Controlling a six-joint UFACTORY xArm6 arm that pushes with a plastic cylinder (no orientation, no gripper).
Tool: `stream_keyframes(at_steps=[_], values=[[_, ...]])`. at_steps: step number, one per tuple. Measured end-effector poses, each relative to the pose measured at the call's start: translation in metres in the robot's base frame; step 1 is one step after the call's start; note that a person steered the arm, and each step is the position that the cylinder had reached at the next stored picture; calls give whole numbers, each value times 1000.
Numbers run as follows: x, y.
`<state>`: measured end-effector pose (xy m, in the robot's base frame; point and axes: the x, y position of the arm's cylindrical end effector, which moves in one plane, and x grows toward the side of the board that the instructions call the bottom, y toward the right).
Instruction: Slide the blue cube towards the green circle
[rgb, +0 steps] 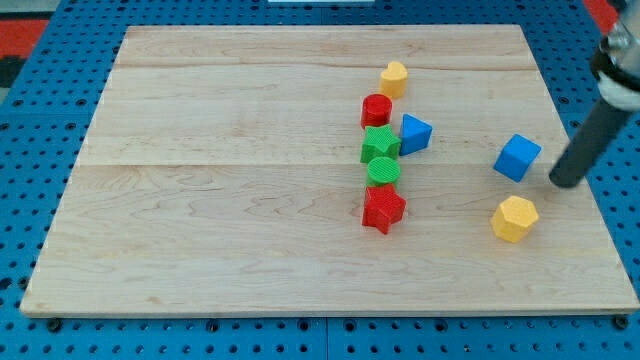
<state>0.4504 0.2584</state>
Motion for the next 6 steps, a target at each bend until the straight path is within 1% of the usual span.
stream_keyframes(at_steps=[1, 2, 3, 4, 5, 6], values=[[-29, -41], [-13, -60], [-50, -63], [-48, -94], [11, -118], [20, -107]])
